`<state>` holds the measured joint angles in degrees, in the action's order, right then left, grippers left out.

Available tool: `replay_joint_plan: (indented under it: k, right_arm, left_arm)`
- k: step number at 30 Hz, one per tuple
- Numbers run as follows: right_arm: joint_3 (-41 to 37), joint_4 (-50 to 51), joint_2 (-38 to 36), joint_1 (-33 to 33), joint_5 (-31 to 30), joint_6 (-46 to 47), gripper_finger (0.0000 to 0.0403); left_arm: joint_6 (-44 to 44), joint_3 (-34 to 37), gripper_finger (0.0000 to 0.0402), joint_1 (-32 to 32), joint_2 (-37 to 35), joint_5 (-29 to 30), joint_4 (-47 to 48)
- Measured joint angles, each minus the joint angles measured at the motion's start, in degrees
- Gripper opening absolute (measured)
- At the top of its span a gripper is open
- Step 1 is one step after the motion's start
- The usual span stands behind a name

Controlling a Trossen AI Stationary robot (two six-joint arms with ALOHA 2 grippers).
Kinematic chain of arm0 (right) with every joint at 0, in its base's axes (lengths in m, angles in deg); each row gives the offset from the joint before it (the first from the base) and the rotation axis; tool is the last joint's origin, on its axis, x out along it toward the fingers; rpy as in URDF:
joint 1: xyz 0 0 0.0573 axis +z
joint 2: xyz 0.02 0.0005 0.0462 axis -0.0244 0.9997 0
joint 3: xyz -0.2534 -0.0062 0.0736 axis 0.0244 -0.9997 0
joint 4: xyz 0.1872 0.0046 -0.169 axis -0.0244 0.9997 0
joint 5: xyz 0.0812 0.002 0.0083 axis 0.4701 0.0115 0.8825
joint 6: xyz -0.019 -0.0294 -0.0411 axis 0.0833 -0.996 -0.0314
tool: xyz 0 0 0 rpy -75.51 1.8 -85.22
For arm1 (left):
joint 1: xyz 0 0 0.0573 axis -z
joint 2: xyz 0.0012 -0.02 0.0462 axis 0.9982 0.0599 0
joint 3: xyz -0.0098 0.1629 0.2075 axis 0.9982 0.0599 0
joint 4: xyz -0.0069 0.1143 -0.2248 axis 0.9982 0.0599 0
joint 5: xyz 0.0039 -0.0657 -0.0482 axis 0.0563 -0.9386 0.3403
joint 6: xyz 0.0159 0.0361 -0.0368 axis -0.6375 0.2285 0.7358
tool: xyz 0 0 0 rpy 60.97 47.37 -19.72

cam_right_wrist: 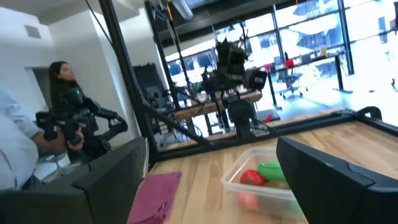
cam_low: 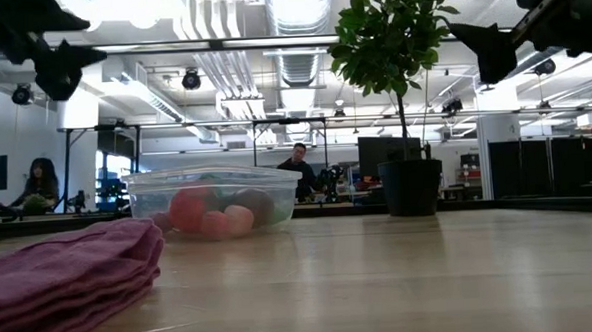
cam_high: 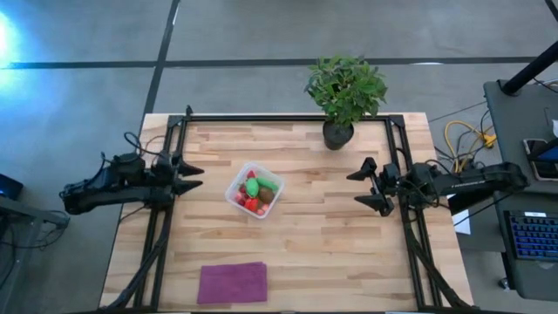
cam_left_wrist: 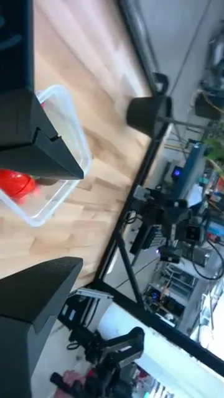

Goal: Pick and placing Produce into tupperware
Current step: Return to Home Position

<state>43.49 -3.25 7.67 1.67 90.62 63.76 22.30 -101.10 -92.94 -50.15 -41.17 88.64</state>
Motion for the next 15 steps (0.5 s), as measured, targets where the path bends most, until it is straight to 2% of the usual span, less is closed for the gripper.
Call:
replay_joint_plan:
  k: [4, 12, 15]
  right_arm:
    - [-3.44, -5.73, -0.23, -0.02, 0.0, -0.52, 0.0354]
    - [-3.36, -5.45, -0.17, -0.09, -0.7, -3.05, 0.0354]
    - [-3.34, -4.12, -0.17, -0.1, -2.95, -4.46, 0.0354]
  left_arm:
    - [2.36, 2.45, 0.0201, 0.0, -0.05, 0.7, -0.89]
    - [3.56, 4.59, 0.0201, 0.0, -0.06, 1.96, -0.39]
    - [3.74, 5.63, 0.0201, 0.0, -0.05, 3.74, -0.61]
